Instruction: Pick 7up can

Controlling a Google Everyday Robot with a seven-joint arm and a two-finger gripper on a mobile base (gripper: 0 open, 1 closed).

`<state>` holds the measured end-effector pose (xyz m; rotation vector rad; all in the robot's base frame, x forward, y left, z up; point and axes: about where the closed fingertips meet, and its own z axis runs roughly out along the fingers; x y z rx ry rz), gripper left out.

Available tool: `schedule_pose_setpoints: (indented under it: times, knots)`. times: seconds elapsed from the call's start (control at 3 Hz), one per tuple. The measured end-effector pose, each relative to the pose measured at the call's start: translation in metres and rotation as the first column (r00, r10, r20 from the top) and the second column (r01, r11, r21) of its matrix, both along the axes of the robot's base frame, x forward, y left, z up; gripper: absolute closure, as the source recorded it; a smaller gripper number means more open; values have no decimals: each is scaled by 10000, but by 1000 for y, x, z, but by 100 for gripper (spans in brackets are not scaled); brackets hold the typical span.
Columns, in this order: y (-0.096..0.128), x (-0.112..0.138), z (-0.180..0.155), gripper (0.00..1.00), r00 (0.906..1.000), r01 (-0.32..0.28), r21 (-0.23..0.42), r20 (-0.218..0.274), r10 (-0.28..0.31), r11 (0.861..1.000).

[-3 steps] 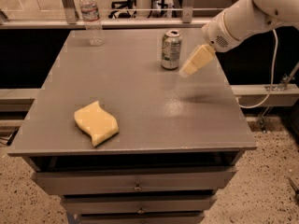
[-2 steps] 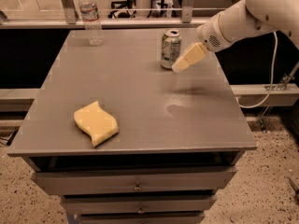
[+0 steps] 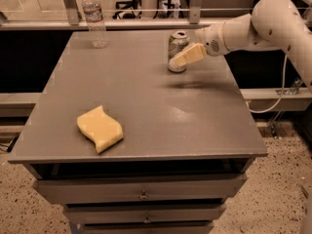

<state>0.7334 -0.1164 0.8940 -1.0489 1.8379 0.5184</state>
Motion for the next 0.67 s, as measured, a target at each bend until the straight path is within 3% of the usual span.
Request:
schedule_pose_setpoints:
  times: [0.33,0.67]
  knots:
    - [17,9,-6,0,9997,-241,1069,-14,244,9940]
    - [28,5,-8,14,9986,-485,1738,-103,510,9836]
